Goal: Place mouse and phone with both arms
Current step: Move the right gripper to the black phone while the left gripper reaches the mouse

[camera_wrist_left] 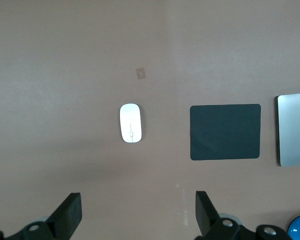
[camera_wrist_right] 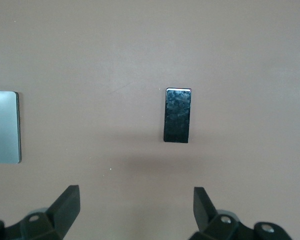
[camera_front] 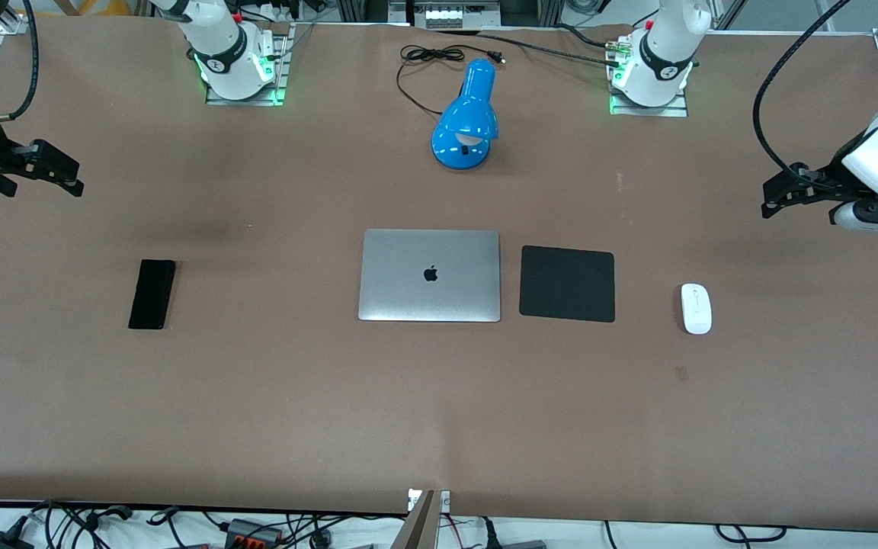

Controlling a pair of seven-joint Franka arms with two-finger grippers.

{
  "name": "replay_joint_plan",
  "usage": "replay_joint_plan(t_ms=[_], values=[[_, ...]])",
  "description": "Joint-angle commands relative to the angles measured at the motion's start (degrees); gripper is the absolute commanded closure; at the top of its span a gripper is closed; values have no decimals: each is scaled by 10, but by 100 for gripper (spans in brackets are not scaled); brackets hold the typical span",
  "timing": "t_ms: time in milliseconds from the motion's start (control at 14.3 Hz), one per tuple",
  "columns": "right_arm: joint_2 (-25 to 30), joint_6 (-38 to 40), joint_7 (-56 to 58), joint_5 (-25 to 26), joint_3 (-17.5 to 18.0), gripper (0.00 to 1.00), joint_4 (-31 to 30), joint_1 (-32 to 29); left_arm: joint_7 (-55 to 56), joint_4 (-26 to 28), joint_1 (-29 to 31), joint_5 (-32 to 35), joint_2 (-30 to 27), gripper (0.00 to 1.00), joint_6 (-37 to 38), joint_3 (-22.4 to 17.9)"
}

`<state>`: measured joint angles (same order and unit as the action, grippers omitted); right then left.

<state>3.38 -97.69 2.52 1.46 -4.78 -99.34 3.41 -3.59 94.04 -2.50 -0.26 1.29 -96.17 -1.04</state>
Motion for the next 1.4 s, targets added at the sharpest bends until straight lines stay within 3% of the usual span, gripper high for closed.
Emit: replay_joint_plan(t_ms=[0, 490, 909, 1329], values=[[9, -2, 7, 0, 0, 0, -10, -2, 6, -7, 0, 13, -3, 0, 6, 4], [-11, -7, 1, 3, 2, 0, -14, -1, 7, -7, 0, 11, -3, 0, 30, 4], [-74, -60, -1, 10, -1, 0, -37, -24, 10, 4, -2, 8, 21, 0, 171, 27], [-155, -235, 2, 10, -2, 0, -121, -60, 29, 11, 40, 11, 136, 0, -28, 21]])
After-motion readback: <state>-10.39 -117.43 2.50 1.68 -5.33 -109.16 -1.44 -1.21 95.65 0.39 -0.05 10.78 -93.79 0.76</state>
